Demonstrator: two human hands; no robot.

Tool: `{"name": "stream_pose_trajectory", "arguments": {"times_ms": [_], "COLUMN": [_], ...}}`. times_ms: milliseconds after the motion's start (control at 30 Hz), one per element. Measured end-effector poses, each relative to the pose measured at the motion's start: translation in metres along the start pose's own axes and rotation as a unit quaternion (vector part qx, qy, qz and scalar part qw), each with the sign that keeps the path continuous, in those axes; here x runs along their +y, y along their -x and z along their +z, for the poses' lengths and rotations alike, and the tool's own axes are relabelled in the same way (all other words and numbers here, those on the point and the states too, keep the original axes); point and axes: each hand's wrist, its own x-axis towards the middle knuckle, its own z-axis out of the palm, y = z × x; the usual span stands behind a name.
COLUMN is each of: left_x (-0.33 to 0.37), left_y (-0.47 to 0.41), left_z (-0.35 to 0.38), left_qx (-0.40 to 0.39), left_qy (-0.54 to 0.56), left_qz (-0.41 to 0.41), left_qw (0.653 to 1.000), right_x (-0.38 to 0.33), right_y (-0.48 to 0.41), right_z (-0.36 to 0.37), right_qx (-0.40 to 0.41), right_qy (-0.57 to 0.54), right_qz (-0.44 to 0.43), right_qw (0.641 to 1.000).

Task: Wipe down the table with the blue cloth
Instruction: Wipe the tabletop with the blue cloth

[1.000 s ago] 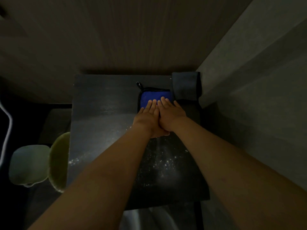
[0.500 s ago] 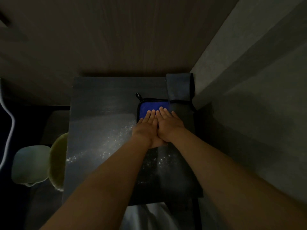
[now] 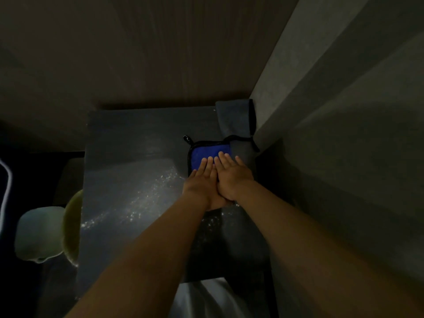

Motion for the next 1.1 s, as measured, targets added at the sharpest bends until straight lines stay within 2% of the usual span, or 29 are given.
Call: {"name": "stream_pose_trajectory", "arguments": {"times_ms": [567, 1100], "left_x": [0.050, 0.049], "left_y": [-0.019, -0.018], "left_z": [0.007, 0.005], "left_qx": [-0.018, -0.008], "left_qy": [-0.011, 0.008], "left_qz": [0.004, 0.013], "left_qw": [1.000, 1.000], "right_x": [0.049, 0.056], "right_y": [0.013, 0.015], "right_z": [0.015, 0.014], "right_qx": [-0.010, -0.008], "right_qy": [-0.015, -0.064], "right_qz": [0.017, 0.018], "right_qw": [1.000, 0.998]}}
